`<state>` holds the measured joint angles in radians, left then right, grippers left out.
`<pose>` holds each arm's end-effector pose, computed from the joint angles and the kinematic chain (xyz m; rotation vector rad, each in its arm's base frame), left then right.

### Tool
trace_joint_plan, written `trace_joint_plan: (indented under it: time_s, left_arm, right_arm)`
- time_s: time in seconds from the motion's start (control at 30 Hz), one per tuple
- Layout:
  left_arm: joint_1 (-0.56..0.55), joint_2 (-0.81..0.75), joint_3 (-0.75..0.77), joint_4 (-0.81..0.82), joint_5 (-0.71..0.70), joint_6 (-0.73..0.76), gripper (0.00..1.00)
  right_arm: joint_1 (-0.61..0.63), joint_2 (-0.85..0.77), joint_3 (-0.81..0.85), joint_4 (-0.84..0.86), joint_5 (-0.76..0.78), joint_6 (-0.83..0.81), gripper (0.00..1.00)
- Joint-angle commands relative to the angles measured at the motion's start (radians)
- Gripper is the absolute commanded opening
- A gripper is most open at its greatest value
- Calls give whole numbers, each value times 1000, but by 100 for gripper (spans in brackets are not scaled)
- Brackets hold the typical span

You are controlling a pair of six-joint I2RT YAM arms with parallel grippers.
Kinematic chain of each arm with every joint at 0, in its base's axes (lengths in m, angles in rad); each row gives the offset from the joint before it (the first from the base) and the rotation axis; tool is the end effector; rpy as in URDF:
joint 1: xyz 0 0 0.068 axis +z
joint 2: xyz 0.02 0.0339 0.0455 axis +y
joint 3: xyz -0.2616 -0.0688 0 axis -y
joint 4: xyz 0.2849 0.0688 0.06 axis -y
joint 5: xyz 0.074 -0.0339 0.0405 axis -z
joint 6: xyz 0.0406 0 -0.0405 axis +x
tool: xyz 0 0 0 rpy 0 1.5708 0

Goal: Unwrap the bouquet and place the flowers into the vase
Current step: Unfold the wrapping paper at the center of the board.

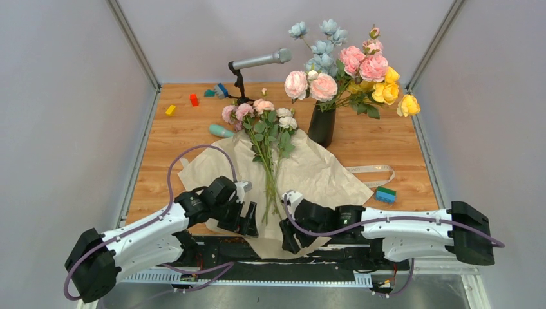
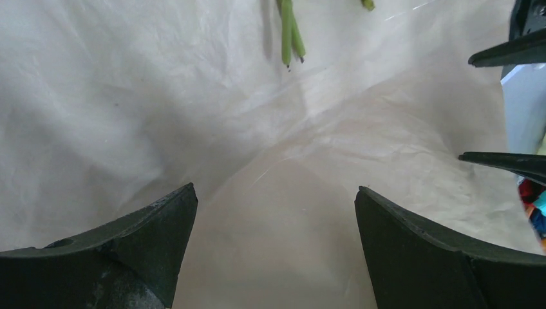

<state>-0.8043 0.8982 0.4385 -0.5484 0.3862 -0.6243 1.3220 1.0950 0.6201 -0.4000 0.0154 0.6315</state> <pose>0.1267 -0.1536 0.1511 0.4109 2.7858 -0.9477 0.0633 0.2465 0.1812 -0.8839 2.4794 0.7798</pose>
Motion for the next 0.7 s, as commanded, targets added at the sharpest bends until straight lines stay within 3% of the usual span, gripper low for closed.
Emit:
trace_joint_plan:
  time_s: [0.0,0.27,0.67]
  left_arm:
    - [-18,5,39,-50,-26,-9,99]
    - [-38,9,35,-81,-64,-30,99]
    - [-70,-34,45,-70,-110,-73,100]
  right_arm:
    - [63,20,-33,35,-97,82,62]
    - [157,72,-83,58,-79,163,62]
    - [170,85,-54,18,-30,166,62]
